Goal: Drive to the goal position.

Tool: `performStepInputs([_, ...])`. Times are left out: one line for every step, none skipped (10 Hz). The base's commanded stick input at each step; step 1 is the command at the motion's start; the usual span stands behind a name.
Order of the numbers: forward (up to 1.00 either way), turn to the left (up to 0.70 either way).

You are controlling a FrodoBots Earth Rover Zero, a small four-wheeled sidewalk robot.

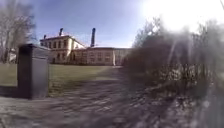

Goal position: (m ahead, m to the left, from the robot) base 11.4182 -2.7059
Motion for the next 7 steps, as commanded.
performStepInputs([0.85, 0.0])
performStepInputs([0.85, 0.0])
performStepInputs([0.85, 0.0])
performStepInputs([0.85, 0.0])
performStepInputs([0.85, 0.0])
performStepInputs([0.85, 0.0])
performStepInputs([0.85, 0.0])
